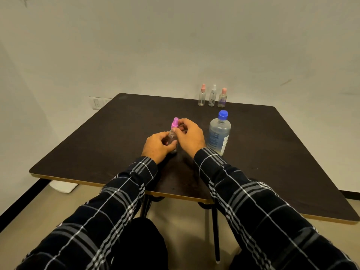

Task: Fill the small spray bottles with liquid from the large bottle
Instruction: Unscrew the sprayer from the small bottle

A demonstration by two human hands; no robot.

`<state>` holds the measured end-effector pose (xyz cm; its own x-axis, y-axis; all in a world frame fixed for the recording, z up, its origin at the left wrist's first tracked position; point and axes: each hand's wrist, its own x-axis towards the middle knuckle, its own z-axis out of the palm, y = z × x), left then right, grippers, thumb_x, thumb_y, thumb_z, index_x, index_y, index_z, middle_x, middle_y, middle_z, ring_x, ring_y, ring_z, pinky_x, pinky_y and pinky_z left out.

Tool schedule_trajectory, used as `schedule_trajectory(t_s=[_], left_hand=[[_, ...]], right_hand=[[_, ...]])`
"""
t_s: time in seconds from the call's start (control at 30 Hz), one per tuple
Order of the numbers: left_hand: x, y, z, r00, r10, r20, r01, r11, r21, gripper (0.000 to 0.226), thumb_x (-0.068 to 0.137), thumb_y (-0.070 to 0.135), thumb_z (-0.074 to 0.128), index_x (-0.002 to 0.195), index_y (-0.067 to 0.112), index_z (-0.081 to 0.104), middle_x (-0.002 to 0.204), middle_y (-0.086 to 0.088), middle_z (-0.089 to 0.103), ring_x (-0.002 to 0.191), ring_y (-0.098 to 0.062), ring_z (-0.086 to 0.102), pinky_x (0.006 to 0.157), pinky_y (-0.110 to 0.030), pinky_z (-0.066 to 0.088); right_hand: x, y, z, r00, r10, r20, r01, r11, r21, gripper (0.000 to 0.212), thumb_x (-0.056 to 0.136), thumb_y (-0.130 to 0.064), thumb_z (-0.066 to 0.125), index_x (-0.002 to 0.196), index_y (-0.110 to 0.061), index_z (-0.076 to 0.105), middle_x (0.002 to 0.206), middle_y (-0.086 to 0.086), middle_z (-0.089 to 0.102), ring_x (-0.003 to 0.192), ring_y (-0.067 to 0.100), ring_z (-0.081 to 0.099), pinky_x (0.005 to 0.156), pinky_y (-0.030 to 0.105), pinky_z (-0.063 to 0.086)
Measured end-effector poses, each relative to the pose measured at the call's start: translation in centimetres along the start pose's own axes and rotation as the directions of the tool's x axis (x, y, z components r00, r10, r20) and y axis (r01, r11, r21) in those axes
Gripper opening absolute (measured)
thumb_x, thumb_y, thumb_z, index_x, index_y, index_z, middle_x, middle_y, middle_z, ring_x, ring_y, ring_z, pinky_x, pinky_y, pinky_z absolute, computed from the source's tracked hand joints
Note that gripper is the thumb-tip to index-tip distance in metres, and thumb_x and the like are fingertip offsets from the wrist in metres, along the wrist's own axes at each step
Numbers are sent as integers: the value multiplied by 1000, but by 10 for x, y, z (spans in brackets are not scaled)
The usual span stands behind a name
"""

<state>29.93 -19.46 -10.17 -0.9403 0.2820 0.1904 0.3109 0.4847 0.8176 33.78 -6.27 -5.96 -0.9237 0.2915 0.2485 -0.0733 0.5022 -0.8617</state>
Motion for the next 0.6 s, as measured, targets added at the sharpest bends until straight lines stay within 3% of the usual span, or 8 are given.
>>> schedule_trajectory(t_s=[0.07,0.2,0.3,0.4,0.5,0.6], left_hand=[[0,0,0,1000,-11,-3,11,1000,3,37,90,29,75,126,26,68,100,12,71,93,-3,65,88,-27,52],[0,1,-1,1000,0,-11,1,1000,23,39,91,28,74,128,25,67,101,14,68,89,4,61,76,-11,42],[1,1,-1,999,2,-47,-1,999,35,38,90,28,75,127,24,68,99,14,68,87,2,61,80,-15,44],[3,-2,0,999,17,-51,-15,999,41,35,88,29,76,122,26,71,98,13,71,89,0,64,90,-25,52],[3,-2,0,998,31,-53,-29,999,38,30,88,29,76,118,28,73,93,12,73,86,2,65,80,-16,49],[2,-1,-1,999,17,-50,-15,999,37,25,88,30,75,113,29,74,91,10,74,87,-3,67,75,-14,46]], right_hand=[[0,-3,-6,996,-56,-75,61,996,59,20,94,-22,65,113,-19,64,97,-7,65,85,3,60,75,16,47],[-16,-5,-19,941,-168,-294,218,965,148,17,94,-25,65,110,-19,62,92,-8,67,82,2,63,69,13,50],[-34,0,-25,890,-292,-349,345,933,100,21,91,-15,68,108,-21,60,94,-9,66,86,3,64,72,16,53],[-44,17,-26,936,-313,-161,296,948,-121,21,89,-20,69,107,-25,58,96,-11,66,88,4,65,78,25,57],[-50,34,-26,969,-238,62,242,880,-409,17,91,-29,65,106,-27,56,93,-8,68,86,11,65,74,37,57],[-50,40,-27,972,-138,191,222,810,-543,21,92,-28,63,110,-29,54,99,-5,68,94,16,64,77,40,56]])
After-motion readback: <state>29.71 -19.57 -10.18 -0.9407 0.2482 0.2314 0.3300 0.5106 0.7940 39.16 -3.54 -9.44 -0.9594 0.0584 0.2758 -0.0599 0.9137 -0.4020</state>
